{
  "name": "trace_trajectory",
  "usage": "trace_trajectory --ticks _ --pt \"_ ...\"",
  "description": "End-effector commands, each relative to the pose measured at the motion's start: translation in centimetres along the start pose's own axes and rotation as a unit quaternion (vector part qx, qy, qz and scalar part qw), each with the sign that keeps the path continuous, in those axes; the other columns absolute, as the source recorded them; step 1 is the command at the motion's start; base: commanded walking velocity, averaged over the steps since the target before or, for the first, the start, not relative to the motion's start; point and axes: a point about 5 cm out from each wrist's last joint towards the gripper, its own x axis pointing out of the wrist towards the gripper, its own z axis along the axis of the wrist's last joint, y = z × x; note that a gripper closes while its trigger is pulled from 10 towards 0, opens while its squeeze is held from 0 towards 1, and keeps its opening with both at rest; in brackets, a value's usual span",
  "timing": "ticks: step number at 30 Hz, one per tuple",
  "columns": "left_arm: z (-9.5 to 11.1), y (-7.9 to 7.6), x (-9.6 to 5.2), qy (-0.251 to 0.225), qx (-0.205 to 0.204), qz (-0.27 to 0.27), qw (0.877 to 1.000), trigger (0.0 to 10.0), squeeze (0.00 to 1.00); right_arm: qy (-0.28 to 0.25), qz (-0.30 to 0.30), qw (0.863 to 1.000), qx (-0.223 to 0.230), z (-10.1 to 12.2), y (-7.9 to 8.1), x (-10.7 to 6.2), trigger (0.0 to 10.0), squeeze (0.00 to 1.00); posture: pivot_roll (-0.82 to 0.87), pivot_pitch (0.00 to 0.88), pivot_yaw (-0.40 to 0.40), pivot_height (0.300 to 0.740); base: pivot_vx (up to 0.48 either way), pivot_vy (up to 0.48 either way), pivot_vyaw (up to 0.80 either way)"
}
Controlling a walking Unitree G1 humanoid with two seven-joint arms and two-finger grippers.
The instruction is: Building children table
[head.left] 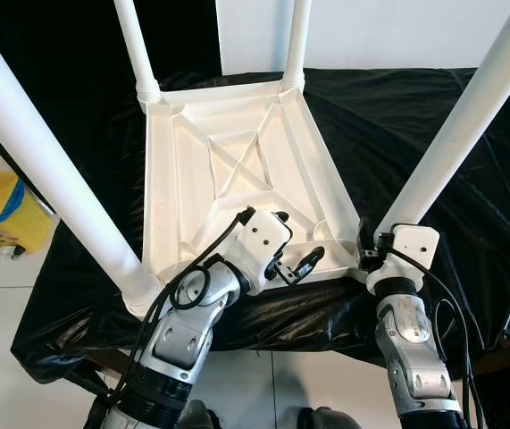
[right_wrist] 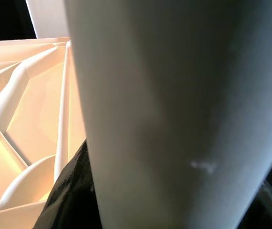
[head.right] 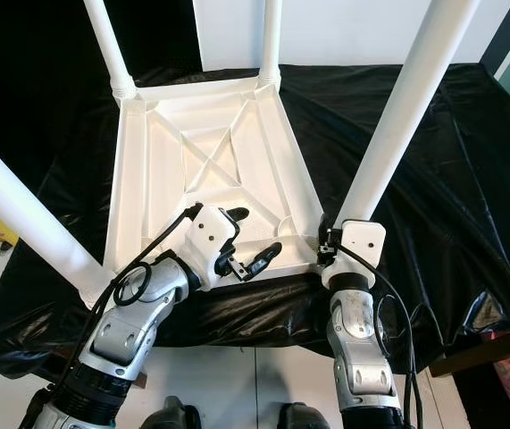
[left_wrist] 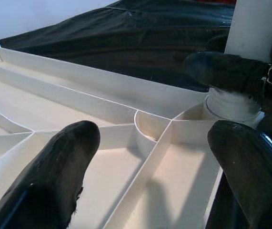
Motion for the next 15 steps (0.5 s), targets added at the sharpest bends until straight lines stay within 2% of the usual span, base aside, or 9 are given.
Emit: trace_trajectory --ticks 1,7,8,9,11,15 --pt "0.0 0.4 0.2 -0.001 0.006 0.043 0.999 10.0 0.0 0.044 -0.032 0.998 -0.011 -1.8 -1.5 -0.8 10.0 0.0 -0.12 0.112 0.021 0.74 0.0 0.0 0.0" --pt "-0.1 0.5 0.2 0.001 0.007 0.045 0.999 10.0 0.0 0.028 -0.01 1.0 -0.005 -1.3 -1.0 -0.6 10.0 0.0 -0.12 0.111 0.02 0.74 0.0 0.0 0.0" --pt "-0.1 0.6 0.2 0.002 0.006 0.046 0.999 10.0 0.0 0.018 0.013 1.0 0.01 -0.9 -0.6 -0.4 10.0 1.0 -0.12 0.107 0.015 0.74 0.0 0.0 0.0" --pt "-0.1 0.6 0.2 0.002 0.006 0.046 0.999 10.0 0.0 0.018 0.013 1.0 0.01 -0.9 -0.6 -0.4 10.0 1.0 -0.12 0.107 0.015 0.74 0.0 0.0 0.0" --pt "-0.2 0.6 0.1 -0.001 -0.007 0.039 0.999 10.0 0.0 -0.004 0.057 0.998 0.019 0.0 -0.2 -0.2 10.0 1.0 -0.12 0.105 0.009 0.74 0.0 0.0 0.0" --pt "-0.3 0.6 0.0 -0.001 -0.008 0.039 0.999 10.0 0.0 -0.009 0.073 0.997 0.012 0.2 -0.2 -0.1 10.0 1.0 -0.12 0.103 0.004 0.74 0.0 0.0 0.0"
